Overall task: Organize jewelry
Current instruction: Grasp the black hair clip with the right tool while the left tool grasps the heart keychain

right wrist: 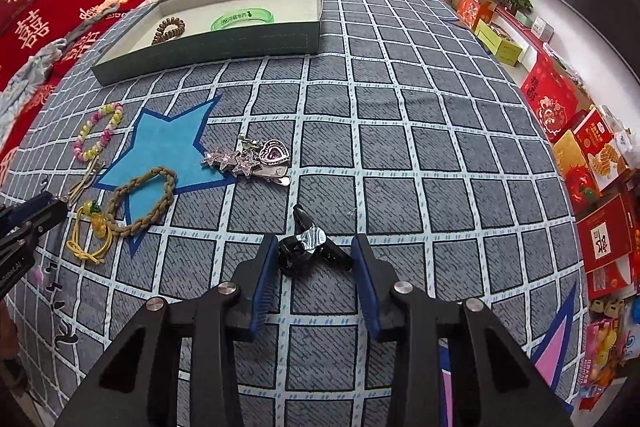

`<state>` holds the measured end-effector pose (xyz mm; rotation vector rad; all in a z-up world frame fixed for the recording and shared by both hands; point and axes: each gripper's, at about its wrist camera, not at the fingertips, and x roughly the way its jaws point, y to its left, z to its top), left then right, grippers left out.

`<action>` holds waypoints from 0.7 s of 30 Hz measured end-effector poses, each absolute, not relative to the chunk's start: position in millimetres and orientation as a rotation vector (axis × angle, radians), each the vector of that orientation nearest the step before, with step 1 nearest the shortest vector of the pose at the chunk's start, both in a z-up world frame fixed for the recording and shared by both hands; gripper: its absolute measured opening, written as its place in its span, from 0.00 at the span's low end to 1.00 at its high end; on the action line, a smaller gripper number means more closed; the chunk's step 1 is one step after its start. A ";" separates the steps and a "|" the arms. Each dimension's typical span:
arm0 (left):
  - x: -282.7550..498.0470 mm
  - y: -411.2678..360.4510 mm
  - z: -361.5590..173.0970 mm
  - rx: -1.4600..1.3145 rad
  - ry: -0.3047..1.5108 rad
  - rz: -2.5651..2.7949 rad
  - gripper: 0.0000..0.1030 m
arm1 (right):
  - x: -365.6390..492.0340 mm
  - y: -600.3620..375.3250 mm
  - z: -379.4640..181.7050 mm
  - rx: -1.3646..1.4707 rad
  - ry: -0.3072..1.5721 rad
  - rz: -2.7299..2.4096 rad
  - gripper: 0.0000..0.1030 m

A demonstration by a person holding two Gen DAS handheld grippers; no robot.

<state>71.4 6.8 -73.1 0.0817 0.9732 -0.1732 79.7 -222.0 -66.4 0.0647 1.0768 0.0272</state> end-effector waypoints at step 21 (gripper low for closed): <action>63.6 24.6 -7.7 -0.044 0.895 -0.221 0.29 | 80.3 -246.5 -5.9 0.333 1.017 0.160 0.39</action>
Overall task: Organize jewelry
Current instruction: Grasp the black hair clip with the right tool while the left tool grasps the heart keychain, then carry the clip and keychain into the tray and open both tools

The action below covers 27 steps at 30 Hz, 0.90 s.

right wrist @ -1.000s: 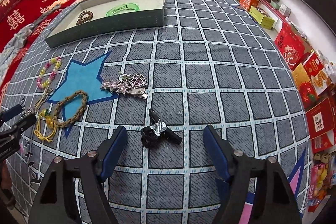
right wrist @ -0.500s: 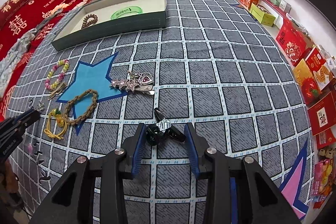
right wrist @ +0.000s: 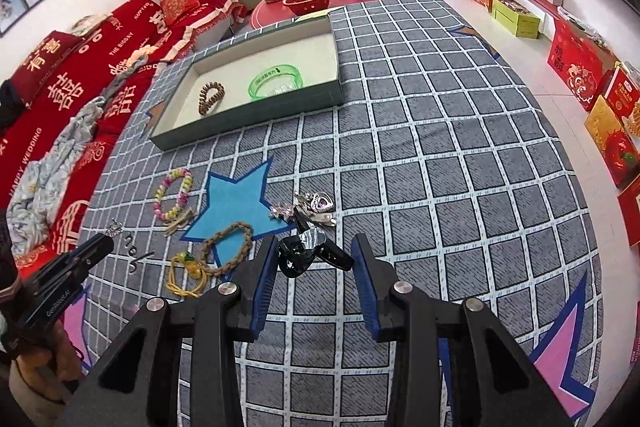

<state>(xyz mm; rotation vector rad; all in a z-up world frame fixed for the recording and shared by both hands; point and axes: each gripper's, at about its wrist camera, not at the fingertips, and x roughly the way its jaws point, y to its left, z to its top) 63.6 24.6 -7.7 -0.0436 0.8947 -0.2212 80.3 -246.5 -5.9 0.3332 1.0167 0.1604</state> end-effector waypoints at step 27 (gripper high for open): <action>241.7 15.5 45.6 -0.055 0.820 -0.216 0.29 | 269.0 -222.6 66.5 0.372 0.951 0.229 0.39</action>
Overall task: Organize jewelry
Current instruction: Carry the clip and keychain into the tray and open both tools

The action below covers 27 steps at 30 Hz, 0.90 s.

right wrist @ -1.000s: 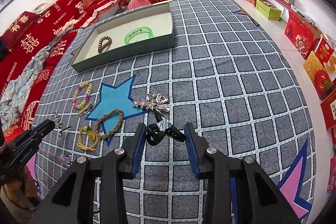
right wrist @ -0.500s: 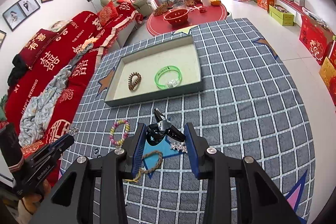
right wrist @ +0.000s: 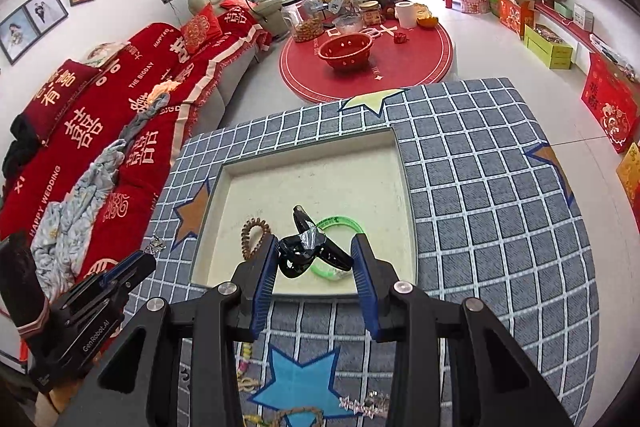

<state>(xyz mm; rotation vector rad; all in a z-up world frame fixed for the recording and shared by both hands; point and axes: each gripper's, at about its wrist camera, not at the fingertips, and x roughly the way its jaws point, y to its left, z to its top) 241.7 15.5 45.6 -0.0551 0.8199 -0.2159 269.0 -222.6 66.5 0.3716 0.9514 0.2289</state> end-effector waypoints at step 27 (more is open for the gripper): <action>340.9 -10.9 -49.3 0.074 0.918 -0.087 0.29 | 375.2 -207.3 -62.8 0.350 1.107 0.163 0.40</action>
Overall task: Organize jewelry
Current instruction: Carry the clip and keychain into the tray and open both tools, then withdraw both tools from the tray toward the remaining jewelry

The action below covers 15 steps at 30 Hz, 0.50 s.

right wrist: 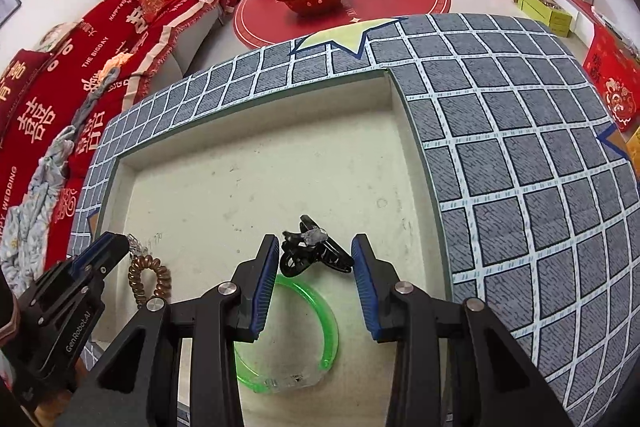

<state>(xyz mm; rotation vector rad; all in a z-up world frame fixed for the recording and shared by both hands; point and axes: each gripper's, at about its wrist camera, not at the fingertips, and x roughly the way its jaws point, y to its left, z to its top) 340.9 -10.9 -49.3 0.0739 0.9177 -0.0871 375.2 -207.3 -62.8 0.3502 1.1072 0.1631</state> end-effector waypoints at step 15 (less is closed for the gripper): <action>316.1 -14.3 -11.0 0.063 0.856 -0.094 0.30 | 354.9 -235.9 -34.6 0.558 1.030 0.231 0.61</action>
